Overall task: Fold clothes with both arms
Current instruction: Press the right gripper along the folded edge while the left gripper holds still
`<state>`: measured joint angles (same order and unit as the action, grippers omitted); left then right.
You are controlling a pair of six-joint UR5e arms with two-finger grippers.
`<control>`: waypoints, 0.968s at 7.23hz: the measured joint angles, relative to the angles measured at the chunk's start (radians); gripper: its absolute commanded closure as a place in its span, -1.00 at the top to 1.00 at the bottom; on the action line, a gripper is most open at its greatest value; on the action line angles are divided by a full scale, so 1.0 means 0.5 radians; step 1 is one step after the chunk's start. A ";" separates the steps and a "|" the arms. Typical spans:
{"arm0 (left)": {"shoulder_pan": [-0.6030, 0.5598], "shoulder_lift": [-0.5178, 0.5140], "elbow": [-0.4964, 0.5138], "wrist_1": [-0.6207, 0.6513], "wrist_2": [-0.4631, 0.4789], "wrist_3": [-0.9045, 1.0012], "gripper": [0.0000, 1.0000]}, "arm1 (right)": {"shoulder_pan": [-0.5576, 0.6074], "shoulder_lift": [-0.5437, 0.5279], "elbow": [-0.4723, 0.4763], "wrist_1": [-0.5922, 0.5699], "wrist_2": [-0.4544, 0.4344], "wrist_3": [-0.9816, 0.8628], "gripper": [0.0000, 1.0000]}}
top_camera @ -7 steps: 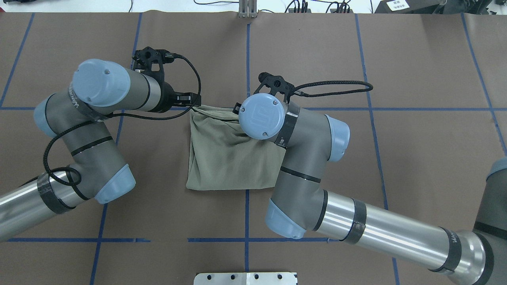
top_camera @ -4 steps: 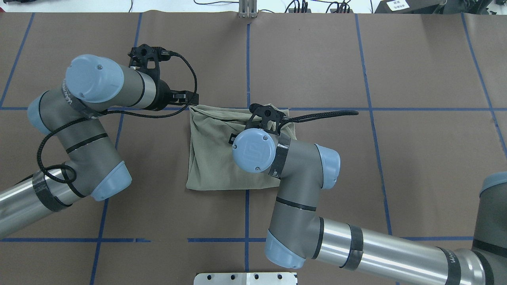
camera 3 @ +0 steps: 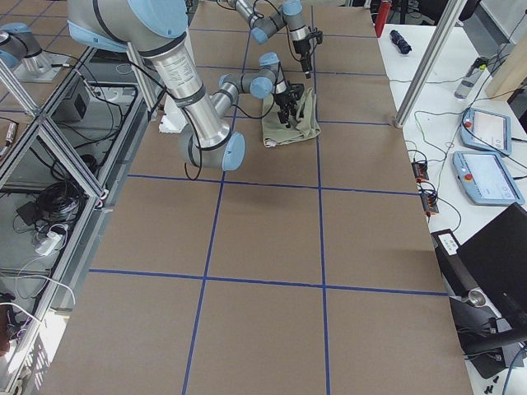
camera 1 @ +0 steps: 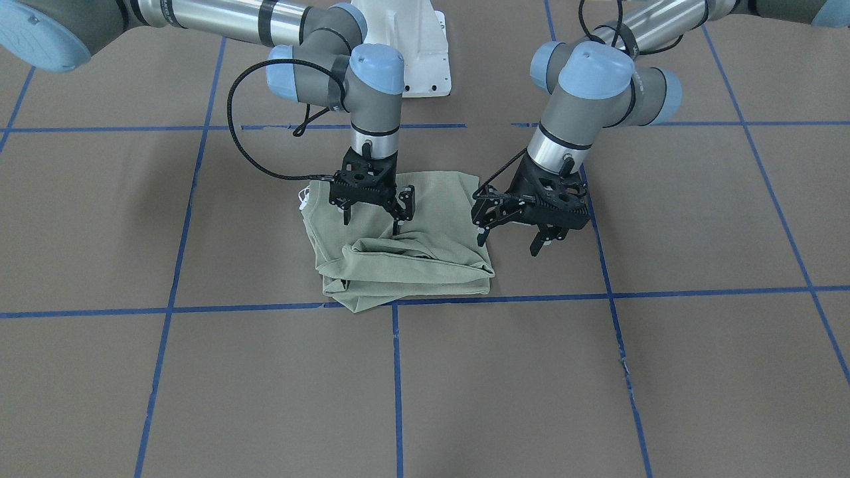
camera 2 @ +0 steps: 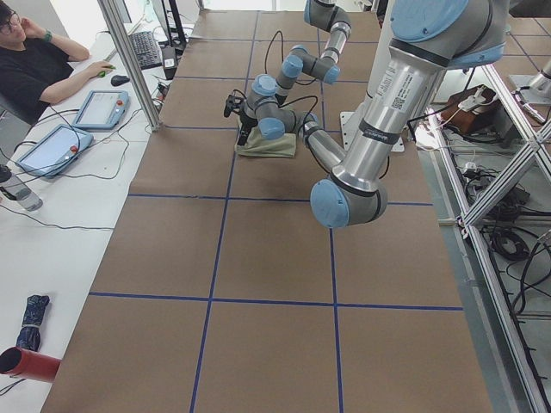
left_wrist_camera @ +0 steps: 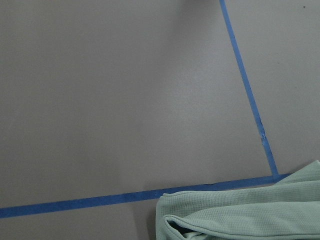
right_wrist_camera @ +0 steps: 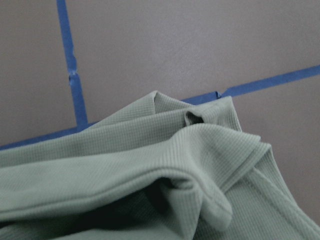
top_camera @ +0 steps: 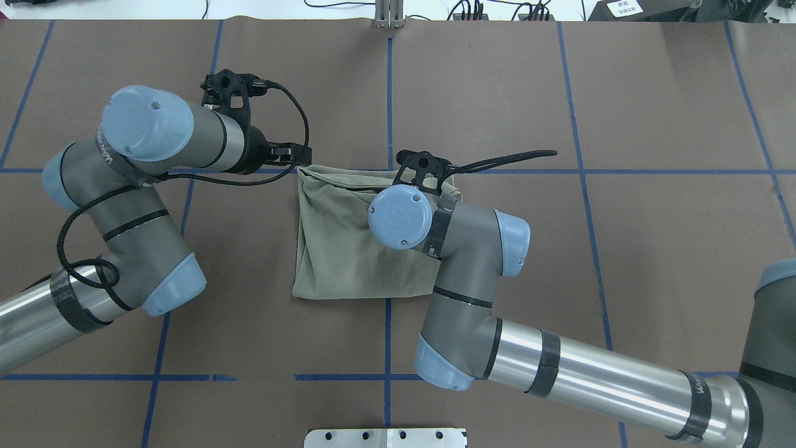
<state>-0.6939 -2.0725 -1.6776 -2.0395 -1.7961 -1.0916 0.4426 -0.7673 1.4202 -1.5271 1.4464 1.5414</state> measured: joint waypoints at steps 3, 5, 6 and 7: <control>0.001 0.008 -0.020 0.001 -0.002 -0.005 1.00 | 0.335 0.143 -0.381 0.004 0.006 -0.212 1.00; 0.001 0.012 -0.035 0.002 -0.003 -0.014 1.00 | 0.490 0.160 -0.453 0.024 0.044 -0.383 1.00; 0.001 0.012 -0.040 0.002 -0.003 -0.015 1.00 | 0.504 0.171 -0.443 0.083 0.094 -0.399 1.00; 0.002 0.016 -0.040 0.002 -0.003 -0.014 1.00 | 0.481 0.177 -0.406 0.152 0.154 -0.360 0.99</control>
<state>-0.6928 -2.0646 -1.6978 -2.0387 -1.7978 -1.0984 0.6832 -0.6786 1.2172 -1.4509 1.5232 1.3613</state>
